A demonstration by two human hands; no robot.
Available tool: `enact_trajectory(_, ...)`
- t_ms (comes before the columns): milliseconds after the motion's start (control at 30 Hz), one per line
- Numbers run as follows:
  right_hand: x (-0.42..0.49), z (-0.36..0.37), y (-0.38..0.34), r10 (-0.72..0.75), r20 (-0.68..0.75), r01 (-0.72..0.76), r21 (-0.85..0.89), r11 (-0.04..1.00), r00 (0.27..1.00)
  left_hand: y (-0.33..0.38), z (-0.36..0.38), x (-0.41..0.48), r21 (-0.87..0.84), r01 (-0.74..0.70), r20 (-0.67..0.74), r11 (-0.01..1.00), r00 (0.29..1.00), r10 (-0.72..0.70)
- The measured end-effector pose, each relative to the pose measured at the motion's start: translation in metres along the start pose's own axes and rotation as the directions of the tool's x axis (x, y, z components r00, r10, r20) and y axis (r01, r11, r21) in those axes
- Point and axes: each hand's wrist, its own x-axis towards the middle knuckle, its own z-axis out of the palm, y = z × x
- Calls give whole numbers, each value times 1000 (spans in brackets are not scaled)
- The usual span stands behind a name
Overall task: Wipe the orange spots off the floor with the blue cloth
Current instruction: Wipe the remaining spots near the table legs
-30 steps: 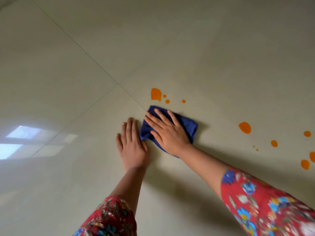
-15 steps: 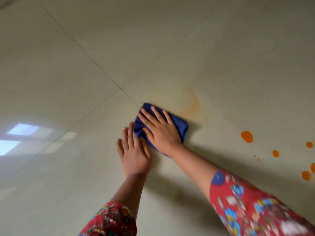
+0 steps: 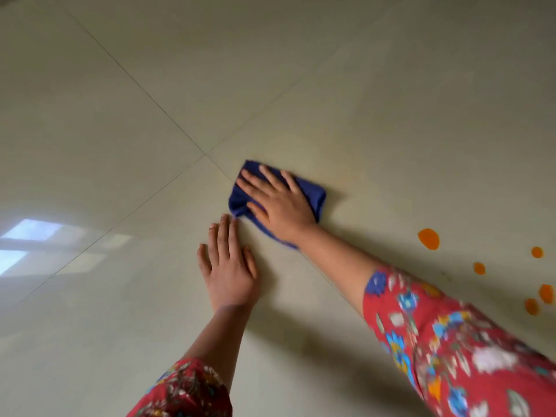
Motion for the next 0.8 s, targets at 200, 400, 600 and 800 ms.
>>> enact_trajectory(200, -19, -18, 142, 681, -85, -680, 49, 732, 727, 1, -1, -1, 1, -14, 20, 1000, 1000, 14)
enact_trajectory(400, -127, -12, 63, 90, 57, -84, -87, 993, 994, 4, -2, -1, -16, -5, 17, 1000, 1000, 6)
enact_trajectory(600, -62, -29, 132, 574, -55, -576, -12, 818, 817, 4, -2, -1, -11, -1, 9, 1000, 1000, 1)
enact_trajectory(800, -119, -2, 14, -107, 103, 112, -48, 992, 989, 3, -1, -1, -19, -2, -18, 1000, 1000, 2)
